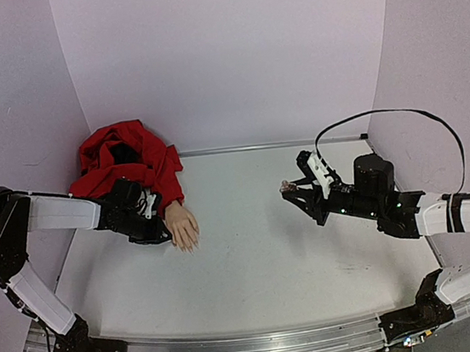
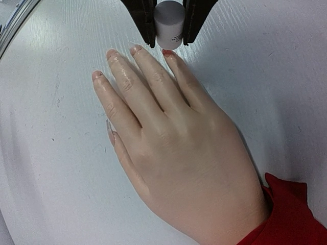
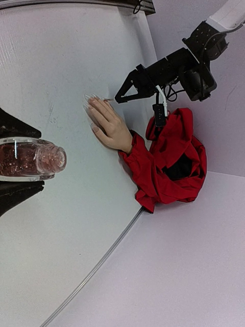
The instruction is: Paint the nails
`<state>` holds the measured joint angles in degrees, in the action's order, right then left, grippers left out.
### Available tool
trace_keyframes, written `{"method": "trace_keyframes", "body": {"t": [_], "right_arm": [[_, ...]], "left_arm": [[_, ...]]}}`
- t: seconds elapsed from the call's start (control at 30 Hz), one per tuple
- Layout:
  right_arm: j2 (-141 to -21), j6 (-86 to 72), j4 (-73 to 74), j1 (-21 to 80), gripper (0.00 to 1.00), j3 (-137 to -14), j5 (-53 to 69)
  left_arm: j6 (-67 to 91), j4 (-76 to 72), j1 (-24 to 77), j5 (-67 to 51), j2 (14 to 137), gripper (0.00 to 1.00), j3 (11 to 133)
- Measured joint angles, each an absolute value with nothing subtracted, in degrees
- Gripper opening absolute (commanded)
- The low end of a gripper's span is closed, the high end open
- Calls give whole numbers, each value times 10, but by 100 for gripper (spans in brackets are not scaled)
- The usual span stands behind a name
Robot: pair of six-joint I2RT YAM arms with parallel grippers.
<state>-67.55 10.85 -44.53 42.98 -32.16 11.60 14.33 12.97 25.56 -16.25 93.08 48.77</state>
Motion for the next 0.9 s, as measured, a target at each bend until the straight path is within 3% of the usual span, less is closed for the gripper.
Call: {"method": "trace_keyframes", "body": {"t": [0.9], "right_arm": [[-675, 109, -445, 430, 0, -322, 116]], "left_arm": [[139, 128, 259, -169, 938, 0, 488]]}}
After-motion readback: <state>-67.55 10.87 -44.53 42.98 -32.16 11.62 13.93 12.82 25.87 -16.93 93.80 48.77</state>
